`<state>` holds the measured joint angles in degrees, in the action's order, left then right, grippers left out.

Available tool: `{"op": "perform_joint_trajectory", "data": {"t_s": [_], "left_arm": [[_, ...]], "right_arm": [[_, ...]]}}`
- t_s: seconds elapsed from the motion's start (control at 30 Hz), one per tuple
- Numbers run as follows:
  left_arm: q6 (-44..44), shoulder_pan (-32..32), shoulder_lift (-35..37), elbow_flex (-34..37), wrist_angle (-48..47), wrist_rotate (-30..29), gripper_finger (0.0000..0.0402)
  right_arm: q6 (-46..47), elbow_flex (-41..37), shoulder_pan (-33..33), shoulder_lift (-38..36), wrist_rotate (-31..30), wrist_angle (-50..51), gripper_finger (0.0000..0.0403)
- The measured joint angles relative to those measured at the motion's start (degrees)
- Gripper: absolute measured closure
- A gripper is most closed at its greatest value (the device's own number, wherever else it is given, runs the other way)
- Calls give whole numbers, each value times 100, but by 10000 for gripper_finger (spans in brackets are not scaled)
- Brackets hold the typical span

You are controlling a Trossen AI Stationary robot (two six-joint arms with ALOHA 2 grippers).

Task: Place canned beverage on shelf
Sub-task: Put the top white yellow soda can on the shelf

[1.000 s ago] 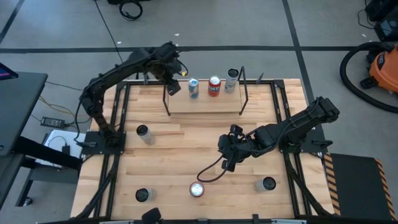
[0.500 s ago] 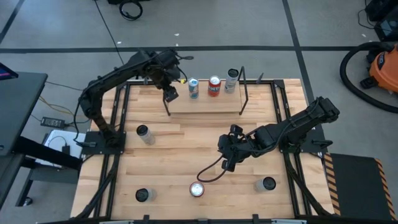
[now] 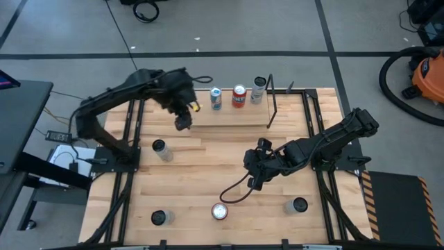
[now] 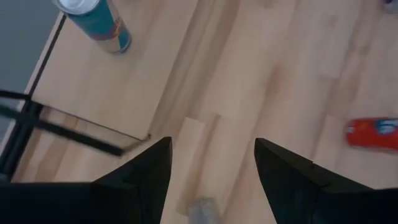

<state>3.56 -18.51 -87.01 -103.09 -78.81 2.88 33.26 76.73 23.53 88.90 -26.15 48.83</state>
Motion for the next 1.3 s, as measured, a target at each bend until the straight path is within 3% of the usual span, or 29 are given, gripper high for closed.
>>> {"op": "perform_joint_trajectory", "data": {"t_s": [0.23, 0.63, 1.3], "left_arm": [[650, 478, 971, 0, -83, -197, 173], [945, 848, 2174, -2, -58, -646, 173], [961, 1102, 2208, 0, 173, -630, 173]], "right_arm": [[0, 0, 0, 0, -178, 22, 276], [-171, 0, 0, 0, -182, 10, 276], [-521, 0, 0, 0, -171, 12, 276]]}}
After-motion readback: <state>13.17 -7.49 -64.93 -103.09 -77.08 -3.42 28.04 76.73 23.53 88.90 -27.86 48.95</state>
